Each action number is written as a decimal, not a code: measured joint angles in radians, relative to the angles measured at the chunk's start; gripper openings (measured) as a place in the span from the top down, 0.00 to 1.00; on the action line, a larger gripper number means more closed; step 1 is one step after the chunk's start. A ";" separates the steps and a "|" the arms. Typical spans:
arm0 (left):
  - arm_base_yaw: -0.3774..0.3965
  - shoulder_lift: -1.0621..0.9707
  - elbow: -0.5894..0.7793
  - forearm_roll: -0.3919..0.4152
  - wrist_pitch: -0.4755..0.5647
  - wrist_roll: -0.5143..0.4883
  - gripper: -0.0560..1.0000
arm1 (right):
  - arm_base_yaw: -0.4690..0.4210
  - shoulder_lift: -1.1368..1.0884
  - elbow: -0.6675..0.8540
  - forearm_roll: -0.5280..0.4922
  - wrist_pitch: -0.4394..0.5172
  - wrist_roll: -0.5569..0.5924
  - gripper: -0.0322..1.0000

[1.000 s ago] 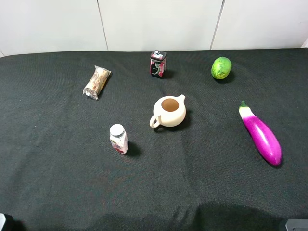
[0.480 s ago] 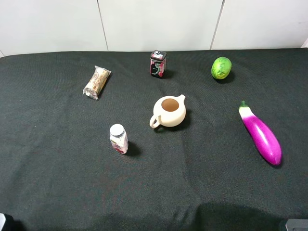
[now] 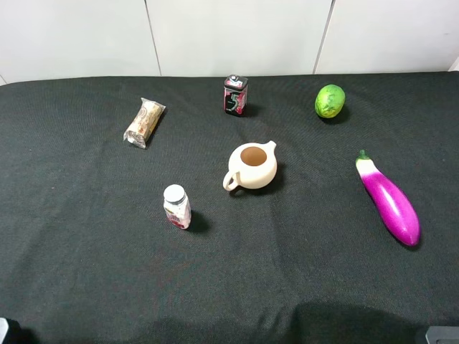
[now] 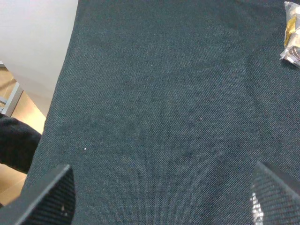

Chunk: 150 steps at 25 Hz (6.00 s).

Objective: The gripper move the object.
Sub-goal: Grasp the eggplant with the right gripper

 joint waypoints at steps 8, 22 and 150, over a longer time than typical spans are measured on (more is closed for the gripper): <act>0.000 0.000 0.000 0.000 0.000 0.000 0.20 | 0.000 0.330 -0.065 0.037 -0.048 -0.010 0.36; 0.000 0.000 0.000 0.000 0.000 0.000 0.20 | 0.000 0.519 -0.102 0.082 -0.077 -0.065 0.36; 0.000 0.000 0.000 0.000 0.000 0.000 0.20 | 0.070 1.466 -0.172 -0.064 -0.465 -0.058 0.36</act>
